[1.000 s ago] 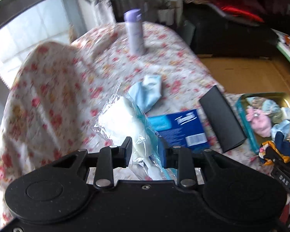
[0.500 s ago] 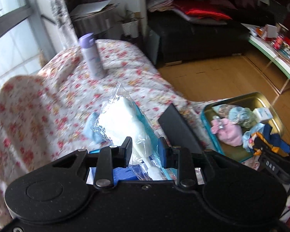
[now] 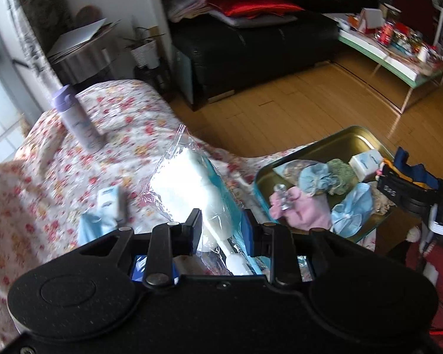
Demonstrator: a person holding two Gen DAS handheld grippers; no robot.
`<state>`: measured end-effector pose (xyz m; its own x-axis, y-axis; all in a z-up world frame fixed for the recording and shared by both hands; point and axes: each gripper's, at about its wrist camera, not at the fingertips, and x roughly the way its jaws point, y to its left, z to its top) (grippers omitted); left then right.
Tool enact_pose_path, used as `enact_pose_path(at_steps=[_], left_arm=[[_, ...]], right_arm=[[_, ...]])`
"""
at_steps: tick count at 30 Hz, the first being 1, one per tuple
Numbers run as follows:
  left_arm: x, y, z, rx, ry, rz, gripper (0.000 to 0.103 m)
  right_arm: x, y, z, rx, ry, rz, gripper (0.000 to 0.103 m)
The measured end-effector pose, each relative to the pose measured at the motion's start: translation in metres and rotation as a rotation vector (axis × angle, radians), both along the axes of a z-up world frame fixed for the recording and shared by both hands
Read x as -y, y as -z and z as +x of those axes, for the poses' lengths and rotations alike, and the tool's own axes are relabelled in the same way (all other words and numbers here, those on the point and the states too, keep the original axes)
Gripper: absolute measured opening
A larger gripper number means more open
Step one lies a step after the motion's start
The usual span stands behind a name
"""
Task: Organize soft objects
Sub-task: 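Carry the plastic packet toward the tray with the left tool while the right tool holds the cushion over it, then open the right tool to drop the cushion into the tray while the left tool releases the packet there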
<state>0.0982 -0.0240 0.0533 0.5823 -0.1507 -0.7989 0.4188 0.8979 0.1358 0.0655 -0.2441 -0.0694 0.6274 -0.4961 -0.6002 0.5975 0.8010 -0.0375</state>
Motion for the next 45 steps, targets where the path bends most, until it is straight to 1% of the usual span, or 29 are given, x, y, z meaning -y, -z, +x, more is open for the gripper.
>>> enact_pose_path(at_steps=[3,6,7,8,9,10,12,15,20,23,25,26,28,30,33,37,40,42,45], left_arm=[[0.017,0.004,0.006,-0.008,0.026,0.006,0.028],[0.033,0.009,0.012,-0.021,0.049,0.006,0.028],[0.038,0.01,0.013,-0.026,0.055,0.004,0.028],[0.042,0.012,0.015,-0.033,0.061,0.002,0.028],[0.047,0.014,0.017,-0.04,0.067,0.0,0.028],[0.051,0.016,0.018,-0.048,0.073,0.0,0.028],[0.059,0.02,0.021,-0.06,0.083,0.002,0.028],[0.07,0.024,0.024,-0.071,0.102,0.007,0.028],[0.085,0.026,0.033,-0.07,0.128,0.026,0.028],[0.095,0.025,0.039,-0.072,0.134,0.022,0.028],[0.102,0.025,0.047,-0.088,0.122,0.003,0.028],[0.106,0.024,0.053,-0.105,0.11,-0.014,0.028],[0.111,0.024,0.065,-0.154,0.092,-0.073,0.028],[0.118,0.027,0.077,-0.23,0.074,-0.149,0.028],[0.129,0.036,0.094,-0.353,0.033,-0.252,0.028],[0.147,0.049,0.109,-0.451,-0.035,-0.329,0.028],[0.159,0.064,0.121,-0.559,-0.082,-0.407,0.028],[0.17,0.077,0.128,-0.61,-0.095,-0.423,0.028],[0.185,0.089,0.132,-0.617,-0.093,-0.38,0.028]], right_arm=[[0.007,0.006,0.01,-0.016,0.02,0.005,0.077],[0.008,0.012,0.017,-0.029,0.018,-0.024,0.079],[0.007,0.015,0.019,-0.037,0.016,-0.037,0.081],[0.006,0.017,0.02,-0.043,0.012,-0.048,0.088],[0.006,0.019,0.02,-0.043,0.009,-0.062,0.092],[0.004,0.019,0.019,-0.037,0.003,-0.081,0.092],[0.001,0.018,0.017,-0.031,-0.004,-0.112,0.096],[-0.006,0.016,0.014,-0.015,-0.039,-0.137,0.096],[-0.009,0.014,0.009,0.015,-0.099,-0.092,0.1],[-0.005,0.014,0.01,0.014,-0.093,-0.065,0.101],[-0.001,0.014,0.01,0.015,-0.073,-0.037,0.101],[0.001,0.015,0.01,0.015,-0.063,-0.022,0.101],[0.007,0.015,0.01,0.022,-0.042,0.012,0.101],[0.011,0.015,0.008,0.036,-0.016,0.033,0.101],[0.018,0.012,0.001,0.085,0.046,0.047,0.101],[0.029,0.011,-0.004,0.121,0.094,0.074,0.101],[0.032,0.013,-0.006,0.127,0.108,0.079,0.101],[0.034,0.013,-0.008,0.14,0.118,0.084,0.101],[0.039,0.013,-0.011,0.164,0.143,0.095,0.101]])
